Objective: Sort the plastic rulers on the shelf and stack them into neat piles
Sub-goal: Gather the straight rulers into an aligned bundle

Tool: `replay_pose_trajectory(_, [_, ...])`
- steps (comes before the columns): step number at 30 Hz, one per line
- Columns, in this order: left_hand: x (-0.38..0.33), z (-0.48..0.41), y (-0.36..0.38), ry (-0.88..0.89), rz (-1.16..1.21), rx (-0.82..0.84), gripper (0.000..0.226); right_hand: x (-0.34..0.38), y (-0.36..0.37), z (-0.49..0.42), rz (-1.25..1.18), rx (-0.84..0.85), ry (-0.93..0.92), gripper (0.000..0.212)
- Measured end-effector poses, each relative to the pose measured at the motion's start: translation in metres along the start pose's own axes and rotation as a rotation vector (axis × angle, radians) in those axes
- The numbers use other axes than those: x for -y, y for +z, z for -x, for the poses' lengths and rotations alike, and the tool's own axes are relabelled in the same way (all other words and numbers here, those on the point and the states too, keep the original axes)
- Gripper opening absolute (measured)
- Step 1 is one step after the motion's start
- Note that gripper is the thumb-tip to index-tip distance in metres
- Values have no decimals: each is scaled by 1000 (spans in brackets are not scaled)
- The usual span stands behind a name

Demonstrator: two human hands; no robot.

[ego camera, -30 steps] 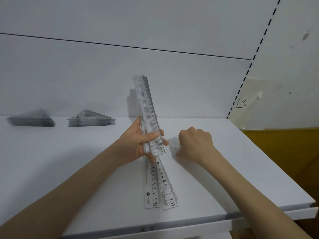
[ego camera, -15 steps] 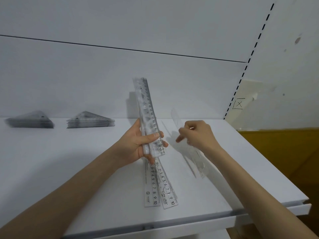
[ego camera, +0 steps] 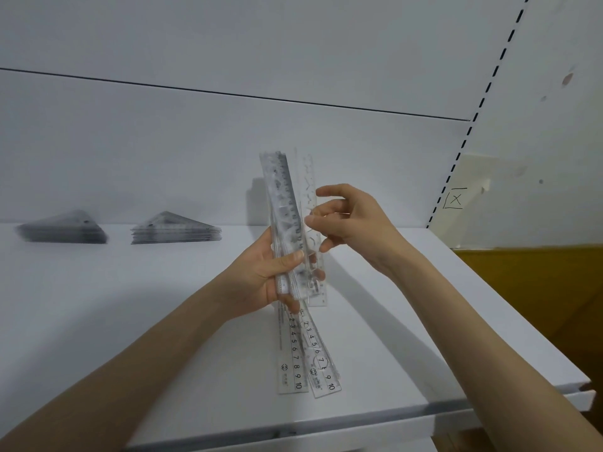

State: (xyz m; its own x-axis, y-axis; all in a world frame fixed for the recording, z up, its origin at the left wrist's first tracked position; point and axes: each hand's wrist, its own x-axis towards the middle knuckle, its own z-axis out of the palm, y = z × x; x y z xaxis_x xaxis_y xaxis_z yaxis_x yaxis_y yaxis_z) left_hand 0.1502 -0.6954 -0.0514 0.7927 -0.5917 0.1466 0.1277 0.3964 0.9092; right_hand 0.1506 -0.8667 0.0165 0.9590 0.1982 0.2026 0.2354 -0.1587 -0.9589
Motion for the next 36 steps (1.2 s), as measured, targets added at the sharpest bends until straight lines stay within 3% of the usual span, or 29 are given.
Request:
replay_pose_trajectory(2, [-1, 0, -2, -3, 34, 30, 78, 2, -1, -3, 42, 8, -23, 42])
replay_pose_trajectory(7, [-2, 0, -2, -17, 63, 56, 91, 6, 2, -6, 127, -18, -71, 33])
replay_pose_trajectory(12, [0, 1, -2, -52, 7, 85, 81, 10, 9, -11, 189, -26, -96, 31])
replay_pose_trajectory(17, [-2, 2, -2, -70, -84, 10, 68, 12, 13, -15, 268, -15, -146, 31])
replay_pose_trajectory(25, [-1, -2, -4, -53, -124, -80, 70, 0, 19, -9, 371, -17, -123, 40])
replay_pose_trajectory(29, [-6, -5, -8, -6, -77, -200, 71, -22, 11, -2, 481, -104, -34, 19])
replay_pose_trajectory(34, [-12, -6, -14, 82, -60, -330, 66, -39, 15, 26, 976, 243, 232, 48])
replay_pose_trajectory(36, [-12, -7, -15, 93, -61, -352, 61, -36, 25, 34, 1078, 256, 253, 58])
